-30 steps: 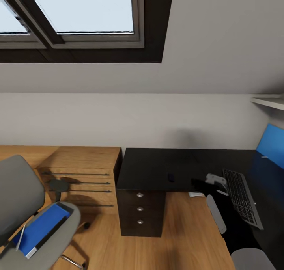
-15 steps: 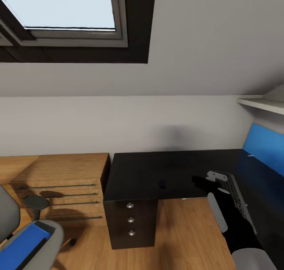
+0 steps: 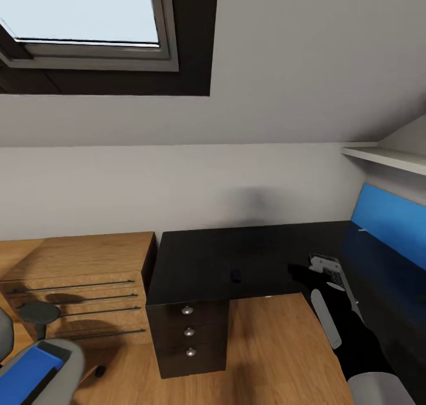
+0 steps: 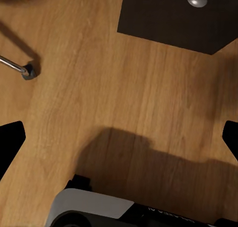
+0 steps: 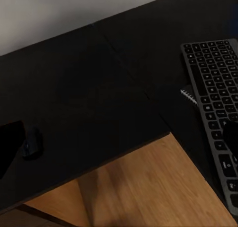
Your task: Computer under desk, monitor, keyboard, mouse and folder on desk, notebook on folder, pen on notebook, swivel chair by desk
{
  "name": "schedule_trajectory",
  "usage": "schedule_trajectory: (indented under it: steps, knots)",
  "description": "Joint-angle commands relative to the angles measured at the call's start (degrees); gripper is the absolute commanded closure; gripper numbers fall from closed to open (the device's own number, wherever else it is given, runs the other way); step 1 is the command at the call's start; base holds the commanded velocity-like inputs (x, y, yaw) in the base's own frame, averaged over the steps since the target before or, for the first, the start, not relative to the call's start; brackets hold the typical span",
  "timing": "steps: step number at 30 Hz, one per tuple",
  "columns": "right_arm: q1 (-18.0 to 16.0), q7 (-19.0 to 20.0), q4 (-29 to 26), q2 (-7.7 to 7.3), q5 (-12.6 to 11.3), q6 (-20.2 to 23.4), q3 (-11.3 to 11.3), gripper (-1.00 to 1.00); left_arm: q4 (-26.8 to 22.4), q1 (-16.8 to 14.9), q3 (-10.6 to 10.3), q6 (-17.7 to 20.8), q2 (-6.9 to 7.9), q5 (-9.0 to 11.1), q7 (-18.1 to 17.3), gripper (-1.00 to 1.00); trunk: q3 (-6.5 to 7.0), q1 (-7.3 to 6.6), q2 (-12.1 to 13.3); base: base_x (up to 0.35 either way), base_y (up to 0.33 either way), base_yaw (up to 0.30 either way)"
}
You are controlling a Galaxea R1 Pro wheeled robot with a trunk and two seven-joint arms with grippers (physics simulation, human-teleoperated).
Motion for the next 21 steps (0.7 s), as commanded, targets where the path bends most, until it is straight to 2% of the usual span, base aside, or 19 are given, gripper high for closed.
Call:
schedule_trajectory:
  steps: [1,7,21]
  knots:
    - [-0.03,-0.46,-0.05,-0.04,-0.63,0.19,0.06,-1.00,0.06,-0.03,-0.10,-0.19,0.00,0.34,-0.09,-1.00,-0.07,0.03,-0.07,0.000,0.000,-0.040]
    - [-0.03,-0.55,-0.01,-0.10,-0.66,0.26,-1.24,-1.00,0.06,-0.03,-0.10,-0.21,0.00,0.34,-0.09,-1.00,-0.18,0.03,-0.07,0.000,0.000,-0.164]
    - [-0.03,-0.58,0.05,-0.11,-0.60,0.84,-4.54,-1.00,0.06,-0.03,-0.10,-0.27,0.00,0.34,-0.09,-1.00,-0.52,0.03,-0.07,0.000,0.000,-0.255]
